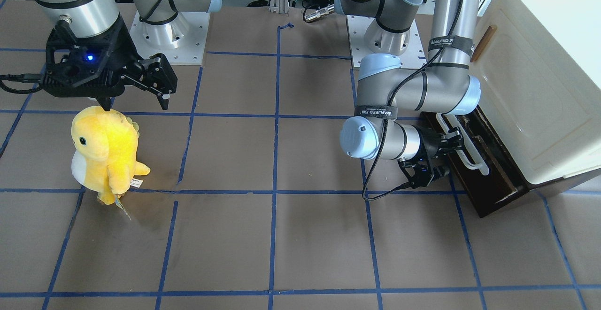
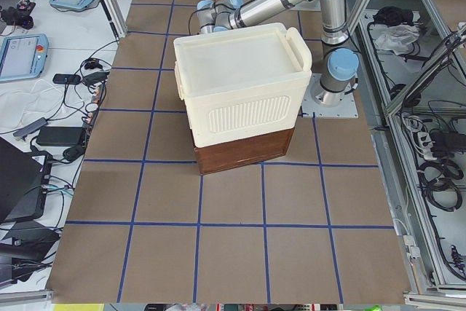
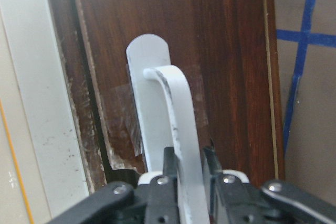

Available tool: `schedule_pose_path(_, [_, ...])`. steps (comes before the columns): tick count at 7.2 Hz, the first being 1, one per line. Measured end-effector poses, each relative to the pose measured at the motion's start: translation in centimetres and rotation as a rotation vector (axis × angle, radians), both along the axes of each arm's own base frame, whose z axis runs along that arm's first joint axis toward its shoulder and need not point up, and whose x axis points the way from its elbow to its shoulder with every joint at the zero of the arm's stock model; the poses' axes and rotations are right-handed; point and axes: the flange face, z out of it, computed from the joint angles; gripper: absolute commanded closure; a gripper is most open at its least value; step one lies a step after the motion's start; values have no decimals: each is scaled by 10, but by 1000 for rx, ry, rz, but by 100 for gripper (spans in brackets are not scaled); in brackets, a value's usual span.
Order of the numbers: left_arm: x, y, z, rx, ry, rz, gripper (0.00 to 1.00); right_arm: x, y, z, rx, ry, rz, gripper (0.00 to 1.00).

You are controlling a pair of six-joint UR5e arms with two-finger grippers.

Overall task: Pull drawer sideways
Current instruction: 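Pull the drawer handle with the left gripper out of the cabinet, then keep pulling the drawer with the left gripper until fully open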

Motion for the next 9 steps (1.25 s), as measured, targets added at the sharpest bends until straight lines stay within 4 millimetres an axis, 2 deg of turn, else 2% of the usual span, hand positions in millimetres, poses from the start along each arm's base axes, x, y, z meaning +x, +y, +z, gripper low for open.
schedule_pose_path(5, [-12,2,-2,0,28,-2,78,0,0,0,0,0,0,0])
schedule_pose_path(9, [-29,-3,5,-21,54,-16,78,0,0,0,0,0,0,0])
